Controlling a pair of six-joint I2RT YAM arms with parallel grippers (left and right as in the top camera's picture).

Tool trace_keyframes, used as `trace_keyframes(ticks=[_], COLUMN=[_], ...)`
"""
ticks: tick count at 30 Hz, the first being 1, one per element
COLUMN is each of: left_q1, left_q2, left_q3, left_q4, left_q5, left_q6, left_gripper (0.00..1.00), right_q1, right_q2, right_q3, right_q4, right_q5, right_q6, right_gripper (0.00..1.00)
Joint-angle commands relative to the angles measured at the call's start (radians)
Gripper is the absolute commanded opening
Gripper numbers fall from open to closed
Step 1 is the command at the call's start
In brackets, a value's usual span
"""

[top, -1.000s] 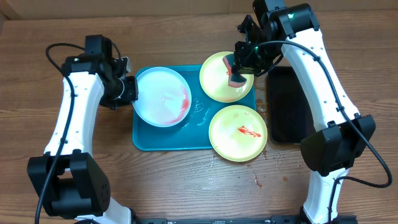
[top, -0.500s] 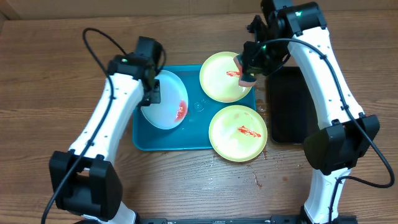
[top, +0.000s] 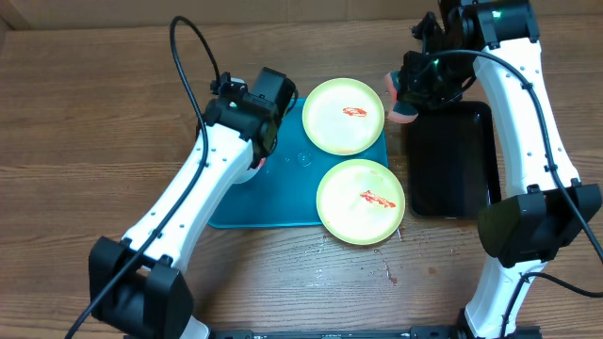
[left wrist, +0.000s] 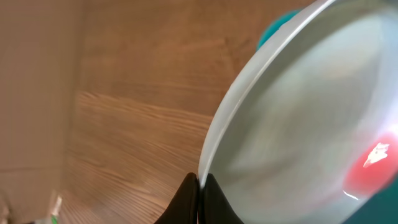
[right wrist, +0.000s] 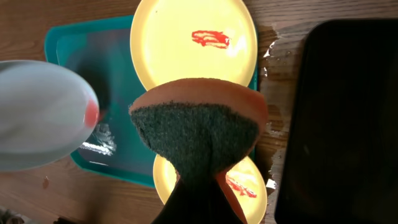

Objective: Clean dirty plates on tray and stack at the side
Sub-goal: 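Lift the white plate with the left gripper and set it left of tray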

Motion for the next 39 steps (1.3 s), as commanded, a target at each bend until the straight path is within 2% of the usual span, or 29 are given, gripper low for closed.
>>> trace_keyframes(ticks=[1, 11, 18, 34, 39], left_q1=[-0.040, -0.151, -0.201, -0.211, -0.209], left_q2=[-0.069, -0.151, -0.156, -0.156, -0.156], left_q3=[0.009, 0.009, 0.009, 0.009, 0.009], left_q4=[-0.003, -0.002, -0.002, -0.002, -0.002], left_q5=[-0.162, -0.440, -0.549, -0.552, -0.464], left_q6=[-0.031, -0.031, -0.031, -0.031, -0.030], left_gripper=[0.04, 0.04, 0.04, 0.04, 0.04], right_q1=[0.001, 0.001, 0.001, 0.001, 0.001], right_q2=[-0.040, -0.040, -0.040, -0.040, -0.040], right_q3=[0.008, 0.008, 0.008, 0.008, 0.008], right_q4=[-0.002, -0.013, -0.022, -0.036, -0.036], right_q5=[-0.012, -0.013, -0.013, -0.012, -0.012], right_q6=[-0.004, -0.004, -0.004, -0.005, -0.005], right_gripper=[0.04, 0.04, 0.04, 0.04, 0.04])
